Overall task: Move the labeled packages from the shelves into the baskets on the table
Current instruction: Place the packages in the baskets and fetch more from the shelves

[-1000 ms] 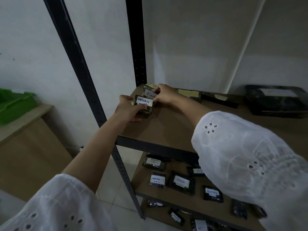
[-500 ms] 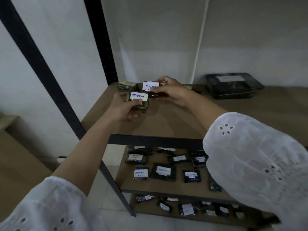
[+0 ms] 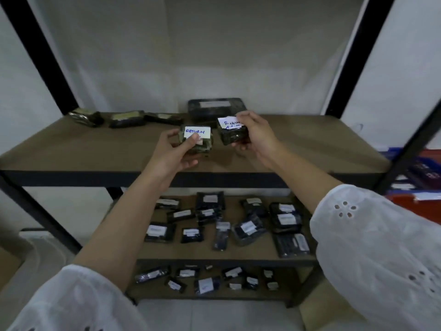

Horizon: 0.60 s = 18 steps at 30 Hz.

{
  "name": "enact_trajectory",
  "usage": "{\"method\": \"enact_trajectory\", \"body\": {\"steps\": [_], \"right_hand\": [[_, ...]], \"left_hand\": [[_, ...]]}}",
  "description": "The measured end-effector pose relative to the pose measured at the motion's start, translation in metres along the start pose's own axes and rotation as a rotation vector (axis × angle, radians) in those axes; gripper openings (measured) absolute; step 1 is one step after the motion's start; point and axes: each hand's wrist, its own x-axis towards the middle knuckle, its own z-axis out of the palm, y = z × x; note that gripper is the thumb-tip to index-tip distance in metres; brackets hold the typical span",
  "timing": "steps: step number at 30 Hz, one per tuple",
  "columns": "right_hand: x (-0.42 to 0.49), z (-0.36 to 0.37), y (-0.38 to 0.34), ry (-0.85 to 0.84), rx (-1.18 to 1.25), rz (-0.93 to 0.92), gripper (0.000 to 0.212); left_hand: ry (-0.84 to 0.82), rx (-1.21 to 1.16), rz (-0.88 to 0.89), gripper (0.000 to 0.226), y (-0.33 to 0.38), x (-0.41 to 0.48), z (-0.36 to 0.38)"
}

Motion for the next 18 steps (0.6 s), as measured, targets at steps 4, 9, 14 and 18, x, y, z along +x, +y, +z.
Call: {"method": "enact_trajectory", "body": {"steps": [4, 9, 14, 18], "right_hand": [[-0.035, -0.054, -0.005, -0.001, 0.025, 0.021, 0.018], [-0.070, -0.098, -0.009, 0.040, 0.024, 0.044, 0.017], [-0.096, -0.136, -0.008, 0.075, 0.038, 0.070, 0.016], [-0.112, -0.177, 0.000, 0.105, 0.026, 0.075, 0.014]], "left_hand": [[0.009, -0.071, -0.075, 0.038, -0.014, -0.039, 0.057], [-0.022, -0.094, -0.118, 0.047, -0.019, -0.068, 0.100], [-0.105, -0.071, -0.132, 0.055, -0.021, -0.085, 0.135], [-0.141, -0.083, -0.158, 0.056, -0.035, -0.098, 0.167]]}}
